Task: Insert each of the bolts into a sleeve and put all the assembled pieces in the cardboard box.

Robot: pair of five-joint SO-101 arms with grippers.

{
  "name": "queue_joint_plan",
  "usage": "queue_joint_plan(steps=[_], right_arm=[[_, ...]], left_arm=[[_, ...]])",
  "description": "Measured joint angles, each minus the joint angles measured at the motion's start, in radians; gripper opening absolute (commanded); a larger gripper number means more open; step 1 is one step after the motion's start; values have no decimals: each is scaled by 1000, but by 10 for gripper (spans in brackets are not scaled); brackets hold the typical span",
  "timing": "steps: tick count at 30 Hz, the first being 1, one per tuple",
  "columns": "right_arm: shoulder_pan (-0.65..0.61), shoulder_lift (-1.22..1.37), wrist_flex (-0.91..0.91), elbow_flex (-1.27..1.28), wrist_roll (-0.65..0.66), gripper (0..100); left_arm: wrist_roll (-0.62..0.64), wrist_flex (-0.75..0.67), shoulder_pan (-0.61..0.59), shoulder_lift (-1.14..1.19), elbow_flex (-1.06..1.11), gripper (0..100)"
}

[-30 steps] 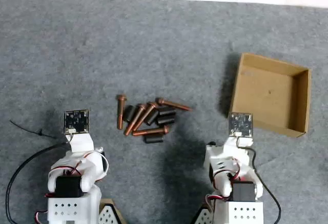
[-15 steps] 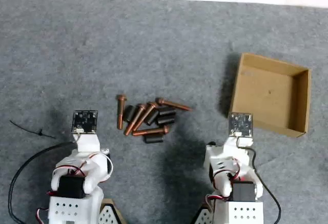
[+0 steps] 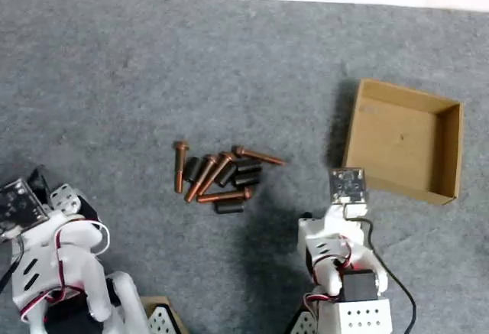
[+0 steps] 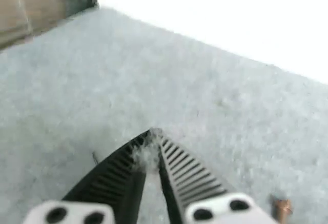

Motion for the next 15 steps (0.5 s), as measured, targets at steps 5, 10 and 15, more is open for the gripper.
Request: queue_joint_plan(steps=[5, 10, 15], right_arm=[[-2, 0, 0, 0, 0, 270], [2, 0, 0, 0, 0, 270], [98, -3, 0, 0, 0, 270]], left_arm=[[-2, -14, -34, 0, -14, 5], [-5, -38, 63, 6, -29, 5], [-137, -126, 275, 222, -32, 5]])
